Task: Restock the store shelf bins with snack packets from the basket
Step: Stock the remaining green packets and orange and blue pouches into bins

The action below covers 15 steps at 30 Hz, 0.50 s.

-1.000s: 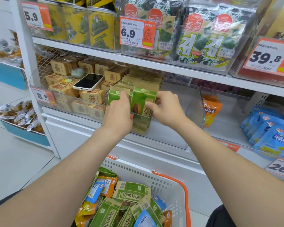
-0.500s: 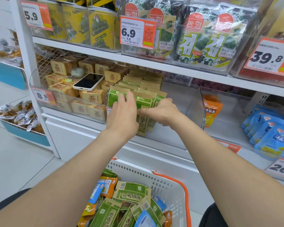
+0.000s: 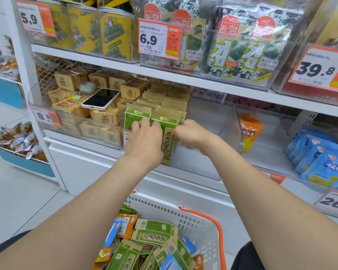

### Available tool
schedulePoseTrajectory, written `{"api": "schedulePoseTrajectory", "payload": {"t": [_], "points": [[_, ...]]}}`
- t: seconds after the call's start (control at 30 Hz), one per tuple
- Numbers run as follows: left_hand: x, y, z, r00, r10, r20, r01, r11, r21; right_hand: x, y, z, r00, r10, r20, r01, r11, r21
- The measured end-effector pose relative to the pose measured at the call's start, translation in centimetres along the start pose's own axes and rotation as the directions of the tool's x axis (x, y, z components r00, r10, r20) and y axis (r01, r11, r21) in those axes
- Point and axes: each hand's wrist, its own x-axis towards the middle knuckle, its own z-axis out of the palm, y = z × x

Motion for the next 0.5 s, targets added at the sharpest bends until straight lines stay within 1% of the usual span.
{"api": "schedulePoseTrajectory", "payload": {"t": [0.07, 0.13, 0.2, 0.27, 0.33, 0.43, 0.5], "points": [[0.0, 0.1, 0.1, 1.000, 0.014, 0.021, -0.014, 1.000, 0.005, 0.2, 0.3, 0.9, 0.996, -0.052, 0.076, 0.058, 0.996, -0.073], [-0.1, 0.1, 0.2, 0.999, 0.020, 0.036, -0.020, 1.000, 0.006, 0.7, 0.8, 1.1, 0.991, -0.092, 0.095, 0.103, 0.988, -0.117], [-0.2, 0.2, 0.3, 0.999, 0.027, 0.036, -0.027, 1.000, 0.010, 0.8, 1.1, 0.8, 0.992, -0.098, 0.084, 0.108, 0.986, -0.128], [-0.3, 0.4, 0.4, 0.999, 0.030, 0.037, -0.031, 1.000, 0.006, 0.5, 1.3, 0.5, 0.996, -0.077, 0.038, 0.083, 0.982, -0.168], [-0.6, 0.5, 0.3, 0.999, 0.015, 0.033, -0.014, 0.999, -0.031, -0.2, 1.4, 0.4, 0.995, -0.093, -0.022, 0.084, 0.958, -0.273], [-1.2, 0.7, 0.2, 1.000, -0.003, -0.022, 0.001, 0.997, -0.074, -1.6, 1.6, 0.6, 0.973, -0.163, -0.165, 0.083, 0.909, -0.408], [-1.8, 0.7, 0.2, 0.998, 0.010, -0.059, -0.012, 0.999, -0.046, -2.7, 1.5, 0.7, 0.931, -0.256, -0.260, 0.120, 0.888, -0.444]]}}
